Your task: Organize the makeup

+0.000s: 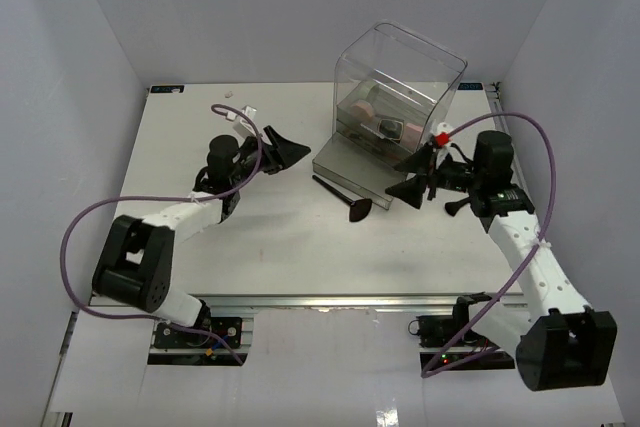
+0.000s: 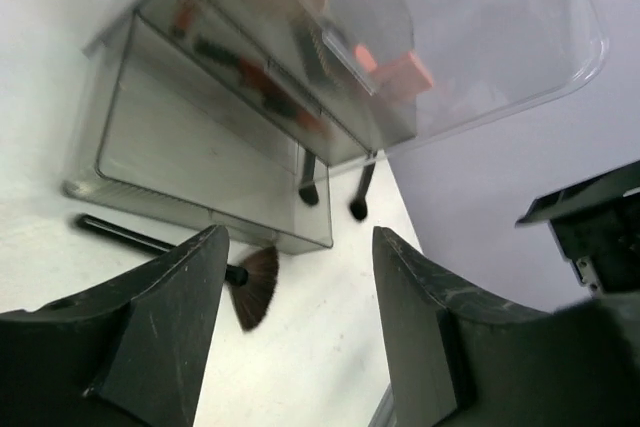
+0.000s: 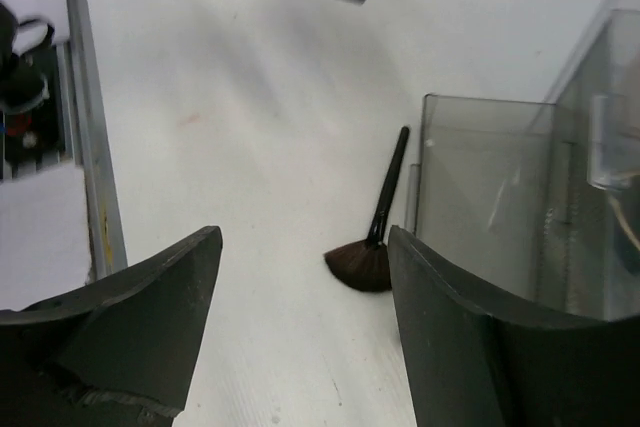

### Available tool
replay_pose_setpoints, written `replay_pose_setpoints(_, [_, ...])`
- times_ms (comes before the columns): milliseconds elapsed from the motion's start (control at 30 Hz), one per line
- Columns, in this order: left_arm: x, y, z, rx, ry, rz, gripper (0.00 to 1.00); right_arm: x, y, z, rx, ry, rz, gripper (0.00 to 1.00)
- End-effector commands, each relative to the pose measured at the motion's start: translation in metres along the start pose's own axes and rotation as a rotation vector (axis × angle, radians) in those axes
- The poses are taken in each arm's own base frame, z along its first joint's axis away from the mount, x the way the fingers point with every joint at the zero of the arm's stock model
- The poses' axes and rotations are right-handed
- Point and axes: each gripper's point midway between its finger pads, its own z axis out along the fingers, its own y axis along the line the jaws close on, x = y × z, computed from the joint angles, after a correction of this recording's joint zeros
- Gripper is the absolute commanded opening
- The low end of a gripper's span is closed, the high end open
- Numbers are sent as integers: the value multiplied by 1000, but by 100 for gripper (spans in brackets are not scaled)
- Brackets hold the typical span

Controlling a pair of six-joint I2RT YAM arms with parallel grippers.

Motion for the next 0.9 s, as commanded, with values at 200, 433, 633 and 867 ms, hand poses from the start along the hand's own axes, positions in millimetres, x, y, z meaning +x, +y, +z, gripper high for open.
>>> replay_pose_setpoints(200, [-54,22,-118,-318,-132,311,98,88,-12,115,116,725,-226,77])
replay_pose_setpoints(433, [-50,8,-149,-328,-190,445,98,133,-19,159,159,902,-191,76])
replay_pose_setpoints(633, [-52,4,-154,-338,-198,457,98,164,-38,167,230,1015,-190,74])
replay_pose_setpoints(867, [-52,1,-155,-329,-201,462,98,181,-45,163,259,1073,-205,71])
